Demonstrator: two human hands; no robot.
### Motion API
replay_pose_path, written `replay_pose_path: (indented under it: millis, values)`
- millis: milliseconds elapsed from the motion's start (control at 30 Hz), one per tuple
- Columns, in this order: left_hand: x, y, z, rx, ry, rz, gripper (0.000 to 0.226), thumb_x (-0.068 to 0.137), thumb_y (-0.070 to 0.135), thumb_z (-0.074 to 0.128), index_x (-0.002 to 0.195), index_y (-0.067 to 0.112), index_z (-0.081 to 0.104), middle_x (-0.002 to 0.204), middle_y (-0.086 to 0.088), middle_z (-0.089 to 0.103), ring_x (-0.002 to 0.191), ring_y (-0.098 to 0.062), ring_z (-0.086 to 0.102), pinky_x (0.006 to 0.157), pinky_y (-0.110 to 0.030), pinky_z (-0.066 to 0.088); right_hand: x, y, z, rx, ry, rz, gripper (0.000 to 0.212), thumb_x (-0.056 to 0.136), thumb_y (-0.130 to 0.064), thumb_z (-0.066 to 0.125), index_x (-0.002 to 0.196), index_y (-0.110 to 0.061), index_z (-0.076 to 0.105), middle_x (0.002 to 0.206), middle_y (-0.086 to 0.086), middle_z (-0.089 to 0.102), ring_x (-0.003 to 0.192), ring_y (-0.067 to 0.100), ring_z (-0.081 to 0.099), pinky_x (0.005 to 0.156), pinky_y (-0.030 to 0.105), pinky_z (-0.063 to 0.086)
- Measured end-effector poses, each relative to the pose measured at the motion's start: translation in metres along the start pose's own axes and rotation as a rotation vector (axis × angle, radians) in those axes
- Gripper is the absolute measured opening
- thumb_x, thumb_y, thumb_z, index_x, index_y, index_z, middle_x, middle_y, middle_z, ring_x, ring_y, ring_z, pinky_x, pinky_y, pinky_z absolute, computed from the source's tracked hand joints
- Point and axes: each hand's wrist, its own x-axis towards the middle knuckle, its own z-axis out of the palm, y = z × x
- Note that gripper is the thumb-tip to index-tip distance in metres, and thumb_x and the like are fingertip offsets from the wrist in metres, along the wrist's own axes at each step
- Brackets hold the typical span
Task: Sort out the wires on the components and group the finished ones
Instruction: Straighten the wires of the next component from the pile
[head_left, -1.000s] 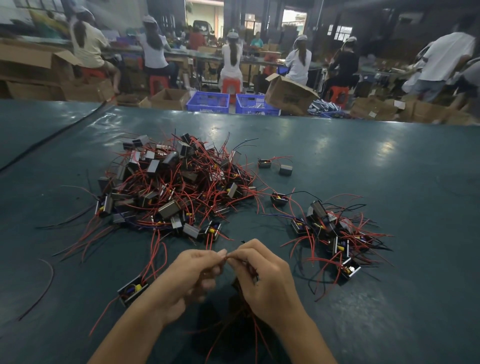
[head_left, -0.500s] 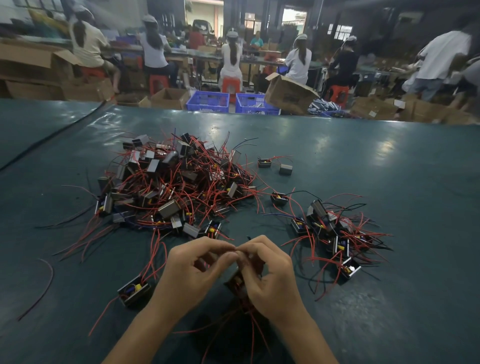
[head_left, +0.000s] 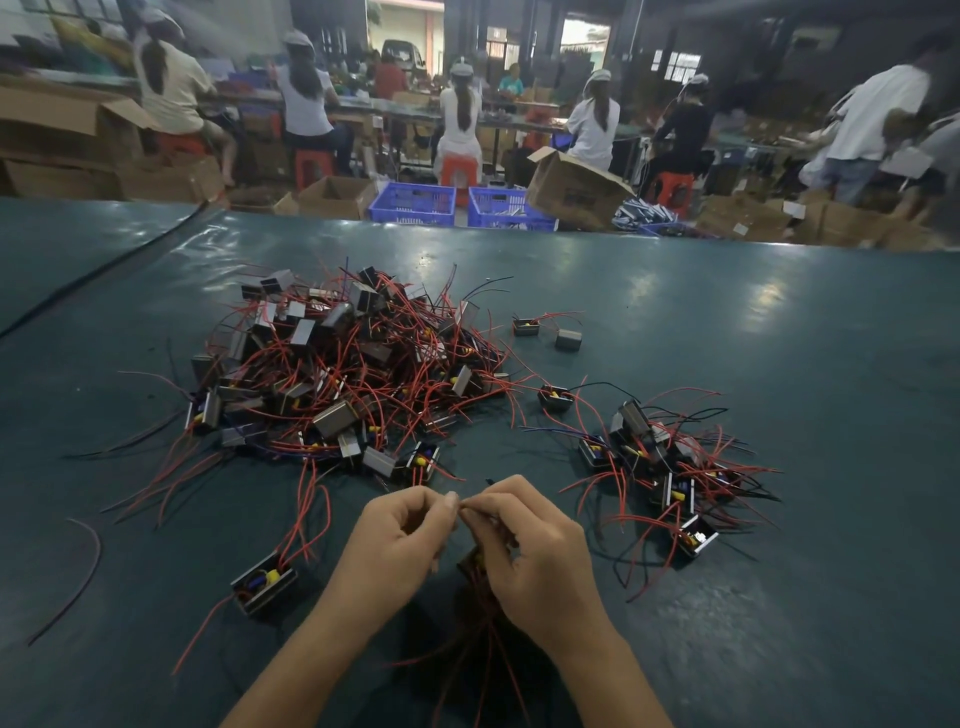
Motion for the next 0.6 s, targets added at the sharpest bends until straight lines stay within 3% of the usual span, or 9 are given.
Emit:
replay_pose_path:
  millis: [167, 300, 367, 467, 600]
  values:
    - [0.003, 0.002, 0.000, -0.265, -0.004, -0.270, 0.046, 0.094, 0.014, 0.059, 0.048, 0.017, 0.062, 0.047, 0.001, 0.048, 0.037, -0.007, 0.039, 0.038, -0.014, 0.030, 0.001, -0.001, 0.002, -0.114, 0.044, -0.076, 0.015, 0.094, -0.020, 0.062, 0.088, -0.010, 0.071, 0.085, -0.005, 0.064, 0.077, 0.014, 0.054, 0.063, 0.028, 0.049]
    - [-0.001, 0.006, 0.001, -0.041, 0.086, 0.006, 0.036, 0.093, 0.028, 0.059, 0.060, 0.016, 0.066, 0.053, -0.002, 0.061, 0.040, -0.007, 0.046, 0.043, -0.017, 0.036, 0.001, 0.002, 0.000, -0.108, 0.068, -0.014, 0.020, 0.095, -0.025, 0.059, 0.088, -0.010, 0.070, 0.088, -0.004, 0.058, 0.079, 0.012, 0.052, 0.067, 0.020, 0.045]
    - [-0.001, 0.008, -0.004, -0.048, 0.146, 0.086, 0.036, 0.087, 0.038, 0.055, 0.070, 0.010, 0.068, 0.057, -0.005, 0.063, 0.042, -0.010, 0.044, 0.042, -0.020, 0.034, 0.004, 0.004, -0.005, -0.018, 0.113, 0.087, 0.017, 0.095, -0.023, 0.061, 0.088, -0.009, 0.068, 0.089, -0.006, 0.053, 0.078, 0.006, 0.051, 0.068, 0.013, 0.042]
    - [0.004, 0.008, -0.013, -0.180, 0.219, 0.105, 0.042, 0.088, 0.037, 0.048, 0.073, 0.002, 0.066, 0.055, -0.008, 0.061, 0.040, -0.013, 0.041, 0.038, -0.021, 0.032, 0.013, 0.008, -0.015, 0.109, 0.206, 0.203, 0.012, 0.093, -0.019, 0.061, 0.087, -0.010, 0.066, 0.086, -0.008, 0.048, 0.072, 0.003, 0.047, 0.066, 0.011, 0.038]
    - [0.007, 0.001, -0.020, -0.216, 0.293, 0.065, 0.047, 0.094, 0.035, 0.043, 0.072, 0.001, 0.067, 0.052, -0.007, 0.058, 0.040, -0.012, 0.039, 0.038, -0.018, 0.030, 0.036, 0.015, -0.040, 0.105, 0.322, 0.241, 0.009, 0.093, -0.017, 0.061, 0.085, -0.016, 0.063, 0.083, -0.003, 0.050, 0.069, 0.002, 0.049, 0.064, 0.008, 0.037]
